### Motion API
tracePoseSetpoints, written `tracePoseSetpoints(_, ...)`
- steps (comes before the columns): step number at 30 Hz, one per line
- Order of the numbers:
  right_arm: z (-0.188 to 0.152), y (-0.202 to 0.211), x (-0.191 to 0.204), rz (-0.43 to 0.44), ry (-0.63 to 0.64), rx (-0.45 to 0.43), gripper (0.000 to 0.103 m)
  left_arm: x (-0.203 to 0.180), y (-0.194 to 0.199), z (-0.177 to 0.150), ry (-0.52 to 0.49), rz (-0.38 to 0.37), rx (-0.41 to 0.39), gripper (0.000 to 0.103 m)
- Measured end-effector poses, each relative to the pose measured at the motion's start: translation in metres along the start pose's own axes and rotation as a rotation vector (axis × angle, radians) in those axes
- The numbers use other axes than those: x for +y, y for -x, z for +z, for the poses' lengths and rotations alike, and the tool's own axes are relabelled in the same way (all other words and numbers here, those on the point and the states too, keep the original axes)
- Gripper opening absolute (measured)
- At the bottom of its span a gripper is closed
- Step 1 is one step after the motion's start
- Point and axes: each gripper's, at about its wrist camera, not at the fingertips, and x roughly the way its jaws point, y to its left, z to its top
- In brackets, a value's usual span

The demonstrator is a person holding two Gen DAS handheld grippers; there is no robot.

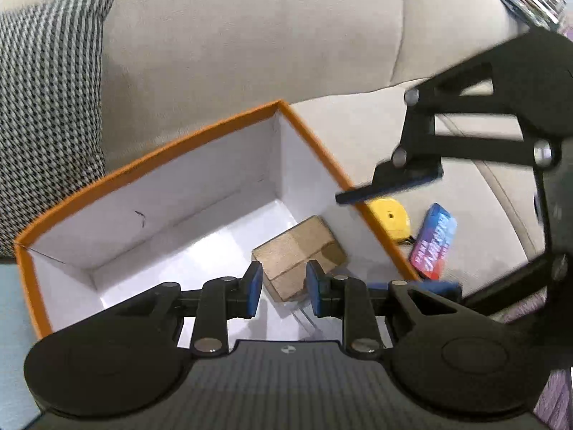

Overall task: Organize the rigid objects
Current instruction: 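Grasp the red-blue printed tin with the right tool while the left tool approaches the yellow tape measure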

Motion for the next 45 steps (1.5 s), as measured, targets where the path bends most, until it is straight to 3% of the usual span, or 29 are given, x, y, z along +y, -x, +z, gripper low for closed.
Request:
tracePoseSetpoints(9, -0.036, 0.080, -0.014, -0.052, -0.176, -0.160, 0.047, -0.055, 0.057, -0.006, -0.166, 0.060, -0.133, 0.029)
tracePoseSetpoints(16, -0.085, 0.096, -0.001, -0.106, -0.221, -0.128, 0.048, -0.119, 0.066, 0.002, -0.366, 0.070, -0.147, 0.029)
tracePoseSetpoints(24, -0.140, 0.063, 0.010, -0.021, -0.206, -0.005, 0.048, -0.171, 0.022, 0.008, -0.618, 0.056, -0.032, 0.030)
tracePoseSetpoints(27, -0.154, 0.052, 0.010, 0.006, -0.220, 0.030, 0.051, -0.178, -0.004, 0.012, -0.673, 0.069, 0.031, 0.033)
tracePoseSetpoints(30, -0.164, 0.032, 0.009, 0.027, -0.209, 0.070, 0.061, -0.181, -0.028, 0.012, -0.734, 0.098, 0.094, 0.037)
tracePoseSetpoints(39, -0.167, -0.018, -0.001, 0.076, -0.087, 0.106, 0.061, -0.179, -0.067, 0.024, -0.793, 0.095, 0.148, 0.053)
tracePoseSetpoints(45, -0.162, -0.044, -0.017, 0.149, -0.049, 0.120, 0.071, -0.174, -0.088, 0.039, -0.779, 0.078, 0.173, 0.061)
